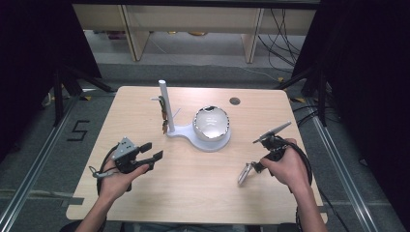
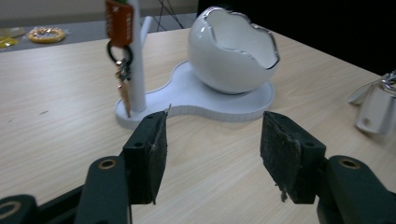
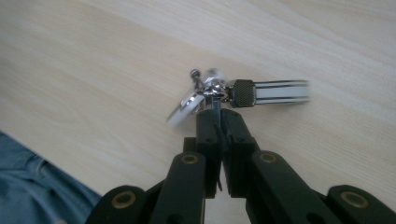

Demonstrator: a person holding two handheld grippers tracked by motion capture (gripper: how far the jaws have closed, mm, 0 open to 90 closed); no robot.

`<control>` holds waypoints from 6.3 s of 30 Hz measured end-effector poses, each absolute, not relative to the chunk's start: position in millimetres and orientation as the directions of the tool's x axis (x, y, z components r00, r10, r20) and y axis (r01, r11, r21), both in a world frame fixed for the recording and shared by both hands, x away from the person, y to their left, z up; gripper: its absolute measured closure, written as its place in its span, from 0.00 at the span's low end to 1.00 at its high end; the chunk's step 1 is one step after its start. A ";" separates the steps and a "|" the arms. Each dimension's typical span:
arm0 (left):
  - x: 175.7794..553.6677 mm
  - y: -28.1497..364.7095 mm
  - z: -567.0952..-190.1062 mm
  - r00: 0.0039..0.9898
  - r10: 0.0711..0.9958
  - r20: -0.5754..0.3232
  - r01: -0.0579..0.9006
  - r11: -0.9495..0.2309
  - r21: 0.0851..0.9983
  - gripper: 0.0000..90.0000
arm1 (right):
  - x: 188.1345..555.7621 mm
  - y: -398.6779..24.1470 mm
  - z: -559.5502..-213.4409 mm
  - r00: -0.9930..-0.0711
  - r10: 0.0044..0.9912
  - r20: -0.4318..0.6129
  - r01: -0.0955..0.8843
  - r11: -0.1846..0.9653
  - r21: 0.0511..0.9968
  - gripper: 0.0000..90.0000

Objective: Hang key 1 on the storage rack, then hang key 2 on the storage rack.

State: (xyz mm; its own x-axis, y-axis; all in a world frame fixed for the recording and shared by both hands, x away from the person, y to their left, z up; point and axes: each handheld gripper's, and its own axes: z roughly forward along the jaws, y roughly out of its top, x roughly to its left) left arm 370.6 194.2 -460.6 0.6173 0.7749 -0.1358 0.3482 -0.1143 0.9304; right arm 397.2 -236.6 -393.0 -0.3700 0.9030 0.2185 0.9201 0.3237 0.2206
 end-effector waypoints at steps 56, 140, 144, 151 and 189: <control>352.4 135.6 -429.8 0.830 0.558 -0.003 0.149 -0.215 0.965 0.38 | 383.6 -171.1 -352.0 -0.593 0.767 0.246 0.795 0.509 0.330 0.97; 364.7 74.3 -447.9 0.993 0.030 0.115 -0.095 -0.385 0.918 0.84 | 381.8 -123.9 -354.5 -0.737 0.580 0.346 0.672 0.679 0.293 0.96; 363.4 74.7 -446.9 0.991 0.035 0.132 -0.107 -0.394 0.913 0.86 | 380.9 -121.9 -353.6 -0.725 0.569 0.388 0.683 0.666 0.299 0.95; 361.9 76.2 -445.1 0.993 0.052 0.103 -0.075 -0.382 0.921 0.88 | 382.7 -122.1 -353.5 -0.724 0.549 0.418 0.682 0.657 0.320 0.90; 369.2 193.4 -449.6 0.848 0.530 0.000 0.130 -0.208 0.969 0.88 | 382.8 -205.8 -371.7 -0.591 0.697 0.407 0.649 0.111 0.753 0.61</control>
